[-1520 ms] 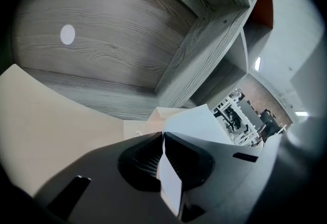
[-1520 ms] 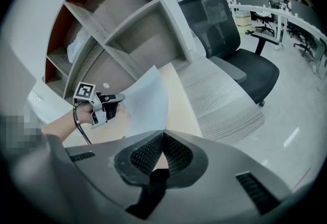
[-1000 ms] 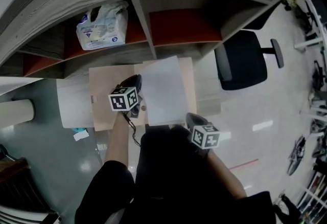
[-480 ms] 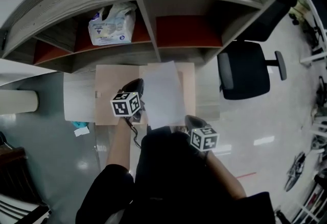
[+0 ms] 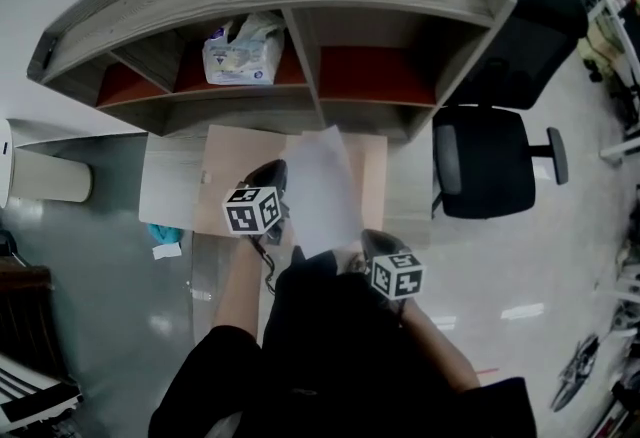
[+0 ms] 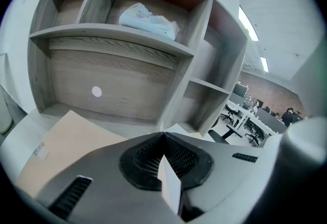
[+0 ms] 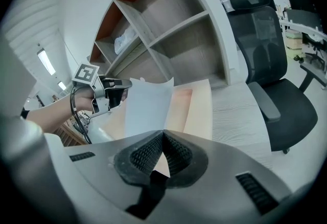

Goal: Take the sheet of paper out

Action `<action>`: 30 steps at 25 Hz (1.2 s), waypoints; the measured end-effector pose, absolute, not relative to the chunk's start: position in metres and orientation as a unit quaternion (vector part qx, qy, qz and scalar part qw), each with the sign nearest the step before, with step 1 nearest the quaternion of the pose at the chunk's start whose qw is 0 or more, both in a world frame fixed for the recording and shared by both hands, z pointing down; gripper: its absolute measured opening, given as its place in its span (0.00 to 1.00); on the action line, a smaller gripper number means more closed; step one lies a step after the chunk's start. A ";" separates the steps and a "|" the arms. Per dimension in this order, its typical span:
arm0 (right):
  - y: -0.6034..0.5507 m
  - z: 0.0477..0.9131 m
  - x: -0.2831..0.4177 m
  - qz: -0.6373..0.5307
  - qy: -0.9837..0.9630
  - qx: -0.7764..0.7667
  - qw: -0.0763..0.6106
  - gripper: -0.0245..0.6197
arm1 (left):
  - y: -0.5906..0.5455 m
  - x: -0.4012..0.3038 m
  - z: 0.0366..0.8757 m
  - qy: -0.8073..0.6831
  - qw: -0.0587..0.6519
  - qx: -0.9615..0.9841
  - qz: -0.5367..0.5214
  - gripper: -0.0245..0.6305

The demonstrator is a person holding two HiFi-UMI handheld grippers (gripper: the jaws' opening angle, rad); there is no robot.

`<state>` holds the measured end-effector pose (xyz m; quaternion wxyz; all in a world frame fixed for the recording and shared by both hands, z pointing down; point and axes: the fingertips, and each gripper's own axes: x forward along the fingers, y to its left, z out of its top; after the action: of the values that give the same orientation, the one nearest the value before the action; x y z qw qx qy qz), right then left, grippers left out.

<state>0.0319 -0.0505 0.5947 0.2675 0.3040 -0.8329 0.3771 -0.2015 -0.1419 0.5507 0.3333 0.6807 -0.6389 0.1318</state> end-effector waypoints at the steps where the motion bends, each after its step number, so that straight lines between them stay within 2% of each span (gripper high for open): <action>1: -0.051 0.592 0.031 0.372 -0.837 0.301 0.266 0.06 | -0.140 -0.201 0.547 -0.642 0.330 0.679 0.131 0.10; 7: -0.046 0.582 0.023 0.357 -0.853 0.280 0.257 0.06 | -0.123 -0.202 0.530 -0.659 0.320 0.672 0.108 0.10; 19: -0.027 0.570 -0.008 0.305 -0.886 0.238 0.254 0.06 | -0.083 -0.225 0.505 -0.700 0.263 0.649 0.141 0.10; 30: -0.007 0.567 -0.046 0.283 -0.890 0.233 0.269 0.06 | -0.055 -0.262 0.499 -0.706 0.246 0.648 0.141 0.10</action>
<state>-0.0456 -0.0074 0.5673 0.2691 0.2331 -0.8905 0.2834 -0.2621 -0.0550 0.4988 0.2460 0.6485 -0.7065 0.1408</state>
